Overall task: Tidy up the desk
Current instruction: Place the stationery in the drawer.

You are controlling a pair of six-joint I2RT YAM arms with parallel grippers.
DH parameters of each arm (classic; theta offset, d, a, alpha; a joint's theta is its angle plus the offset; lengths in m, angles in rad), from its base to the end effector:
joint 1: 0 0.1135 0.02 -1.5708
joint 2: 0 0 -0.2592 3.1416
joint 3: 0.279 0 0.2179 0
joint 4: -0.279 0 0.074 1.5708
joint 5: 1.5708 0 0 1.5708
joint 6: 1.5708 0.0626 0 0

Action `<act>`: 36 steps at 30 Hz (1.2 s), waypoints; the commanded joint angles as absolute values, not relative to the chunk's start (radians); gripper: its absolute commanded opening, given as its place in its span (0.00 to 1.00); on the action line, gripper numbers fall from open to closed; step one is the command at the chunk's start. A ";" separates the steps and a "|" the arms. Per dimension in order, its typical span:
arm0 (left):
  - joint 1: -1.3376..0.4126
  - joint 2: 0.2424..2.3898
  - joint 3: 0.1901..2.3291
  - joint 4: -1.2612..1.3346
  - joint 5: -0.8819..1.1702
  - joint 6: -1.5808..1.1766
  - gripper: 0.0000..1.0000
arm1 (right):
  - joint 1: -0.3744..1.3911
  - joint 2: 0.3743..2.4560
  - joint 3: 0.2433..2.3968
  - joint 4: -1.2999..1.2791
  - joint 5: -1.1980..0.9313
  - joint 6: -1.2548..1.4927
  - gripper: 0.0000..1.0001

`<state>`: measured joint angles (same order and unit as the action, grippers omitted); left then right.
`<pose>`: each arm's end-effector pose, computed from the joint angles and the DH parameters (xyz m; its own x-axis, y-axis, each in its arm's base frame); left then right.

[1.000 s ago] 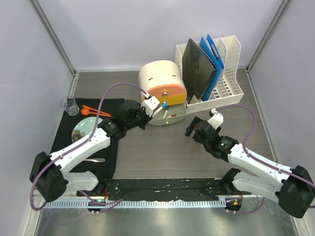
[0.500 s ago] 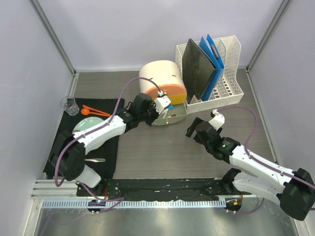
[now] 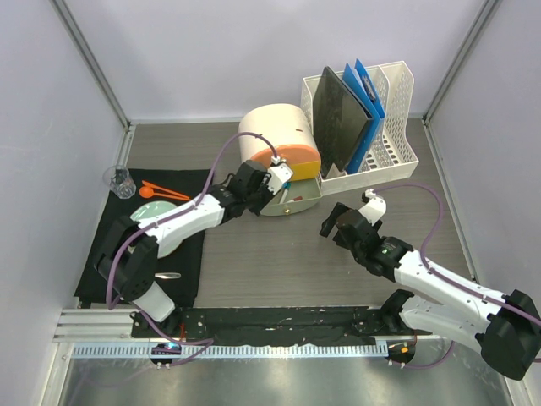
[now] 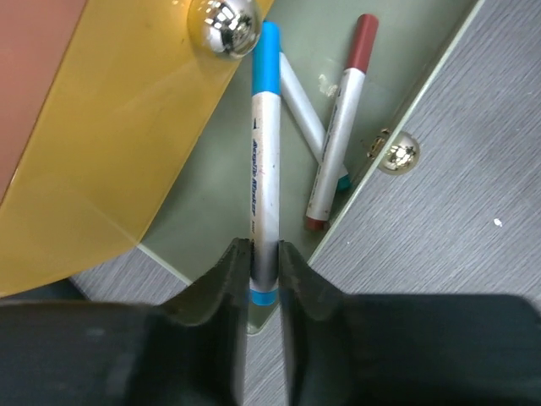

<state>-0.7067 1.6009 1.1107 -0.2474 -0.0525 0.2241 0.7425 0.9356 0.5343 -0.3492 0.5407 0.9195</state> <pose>0.2621 -0.2195 0.2351 -0.3611 0.6001 -0.7137 0.7171 0.6680 0.1989 0.1514 0.0952 0.2085 -0.5450 0.4253 -0.7225 0.2164 0.9040 0.3688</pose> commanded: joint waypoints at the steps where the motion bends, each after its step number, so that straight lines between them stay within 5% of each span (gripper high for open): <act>1: -0.703 1.565 1.146 -0.247 -0.074 0.176 0.29 | 0.746 0.923 0.538 -0.345 0.571 0.931 0.93; 12: -0.703 1.385 1.080 -0.184 -0.041 0.069 0.38 | 0.746 0.943 0.542 -0.342 0.551 0.931 0.93; 29: -0.692 1.063 0.908 -0.224 -0.212 -0.210 0.77 | 0.746 1.183 0.591 -0.143 0.275 0.854 0.93; 36: -0.572 1.043 0.908 -0.255 -0.137 -0.319 0.81 | 0.745 1.175 0.580 -0.075 0.298 0.830 0.91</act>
